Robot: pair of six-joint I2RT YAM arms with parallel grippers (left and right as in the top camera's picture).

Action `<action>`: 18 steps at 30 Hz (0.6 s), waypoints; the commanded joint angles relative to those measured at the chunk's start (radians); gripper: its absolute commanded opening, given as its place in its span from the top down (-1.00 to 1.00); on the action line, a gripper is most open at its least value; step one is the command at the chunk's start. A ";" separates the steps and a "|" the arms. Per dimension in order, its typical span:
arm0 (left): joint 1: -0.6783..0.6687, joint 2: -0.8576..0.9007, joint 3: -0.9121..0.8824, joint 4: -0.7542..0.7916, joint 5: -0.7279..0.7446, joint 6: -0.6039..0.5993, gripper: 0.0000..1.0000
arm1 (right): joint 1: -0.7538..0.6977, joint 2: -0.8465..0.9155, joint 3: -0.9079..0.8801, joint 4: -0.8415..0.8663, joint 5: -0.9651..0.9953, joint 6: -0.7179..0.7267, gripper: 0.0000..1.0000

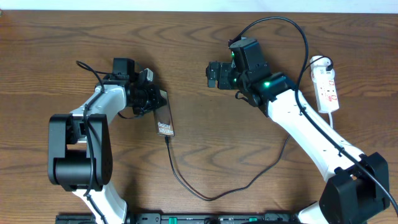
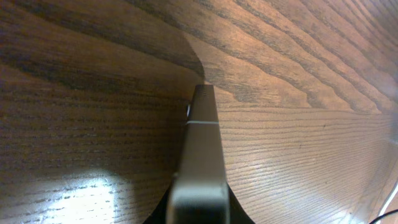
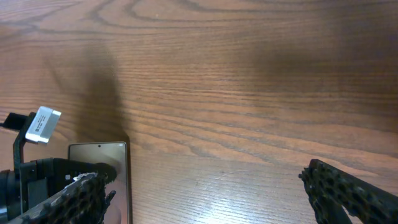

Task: Plug charger to phone and switch on socket
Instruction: 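Lower the phone with the left gripper onto the table, screen up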

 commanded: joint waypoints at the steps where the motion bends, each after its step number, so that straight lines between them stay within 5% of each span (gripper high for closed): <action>1: 0.003 -0.006 0.011 -0.006 0.006 -0.008 0.85 | 0.007 -0.002 0.005 -0.001 0.019 -0.011 -0.98; 18: 0.003 0.040 0.011 -0.007 0.007 -0.009 0.85 | 0.006 -0.002 0.005 -0.002 0.019 -0.011 -0.99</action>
